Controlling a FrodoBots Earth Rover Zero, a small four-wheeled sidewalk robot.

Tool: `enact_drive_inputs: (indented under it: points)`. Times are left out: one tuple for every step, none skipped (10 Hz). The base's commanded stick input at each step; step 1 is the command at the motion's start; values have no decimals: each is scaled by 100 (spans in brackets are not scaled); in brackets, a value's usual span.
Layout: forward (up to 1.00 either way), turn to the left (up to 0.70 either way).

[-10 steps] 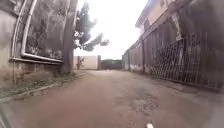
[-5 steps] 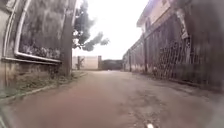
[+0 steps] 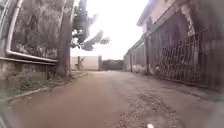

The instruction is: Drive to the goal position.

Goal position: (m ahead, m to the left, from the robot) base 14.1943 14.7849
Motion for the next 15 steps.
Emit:
enact_drive_inputs:
  points:
    - [70, 0]
    - [70, 0]
    - [70, 0]
    - [70, 0]
    - [70, 0]
    - [70, 0]
    - [70, 0]
    - [70, 0]
    - [70, 0]
    - [70, 0]
    - [70, 0]
    - [70, 0]
    - [70, -3]
    - [70, -9]
    - [70, -14]
